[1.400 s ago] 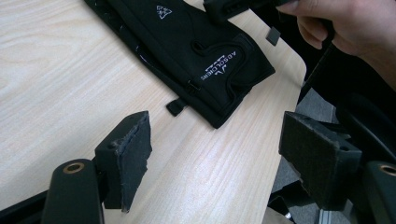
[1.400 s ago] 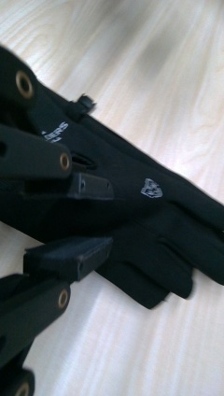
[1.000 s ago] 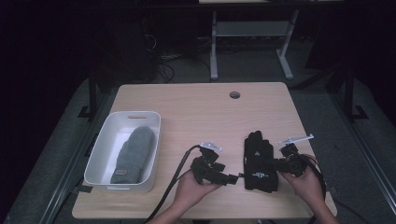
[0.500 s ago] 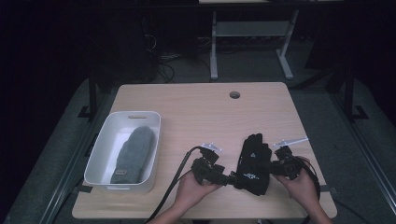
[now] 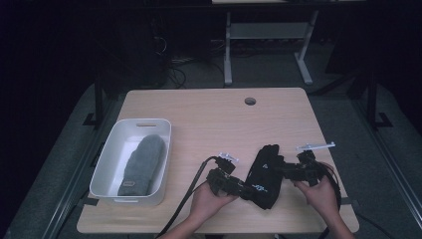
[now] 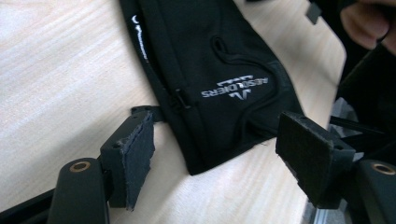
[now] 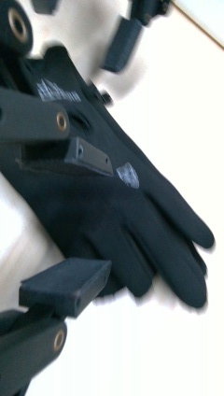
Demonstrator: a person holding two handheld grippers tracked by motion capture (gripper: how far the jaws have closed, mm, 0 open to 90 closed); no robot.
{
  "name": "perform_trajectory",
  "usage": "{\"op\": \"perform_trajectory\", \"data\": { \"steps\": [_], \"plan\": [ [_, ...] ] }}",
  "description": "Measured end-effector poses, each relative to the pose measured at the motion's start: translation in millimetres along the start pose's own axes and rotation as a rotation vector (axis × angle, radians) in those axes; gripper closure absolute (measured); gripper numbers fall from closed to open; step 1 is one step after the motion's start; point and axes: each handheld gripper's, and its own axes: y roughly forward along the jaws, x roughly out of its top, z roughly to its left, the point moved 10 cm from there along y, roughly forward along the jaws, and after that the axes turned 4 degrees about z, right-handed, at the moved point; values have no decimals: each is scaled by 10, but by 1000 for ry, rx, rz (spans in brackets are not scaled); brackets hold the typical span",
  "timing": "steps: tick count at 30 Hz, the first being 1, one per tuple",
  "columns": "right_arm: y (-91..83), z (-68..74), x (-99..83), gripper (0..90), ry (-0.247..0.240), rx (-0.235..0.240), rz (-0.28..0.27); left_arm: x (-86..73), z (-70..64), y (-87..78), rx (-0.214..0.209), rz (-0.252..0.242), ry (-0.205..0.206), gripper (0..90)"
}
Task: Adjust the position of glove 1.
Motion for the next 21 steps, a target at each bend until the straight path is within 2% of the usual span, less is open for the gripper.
{"op": "perform_trajectory", "data": {
  "steps": [3,4,8,11,15,18,21],
  "plan": [
    [24,-128,51,402,41,-14,-14,-4,22,66,7,10,-5,283],
    [39,-156,66,393,56,-18,-16,-12,24,84,6,19,0,311],
    [150,-234,114,357,63,-59,-4,-2,30,134,17,21,-1,326],
    [237,-259,136,353,70,-80,9,9,36,145,26,23,17,335],
    [292,-263,135,351,68,-87,21,6,8,164,26,30,21,376],
    [322,-252,97,390,78,-74,33,6,2,179,32,33,31,445],
    [318,-234,83,414,66,-78,30,13,4,196,48,34,50,521]
  ]
}}
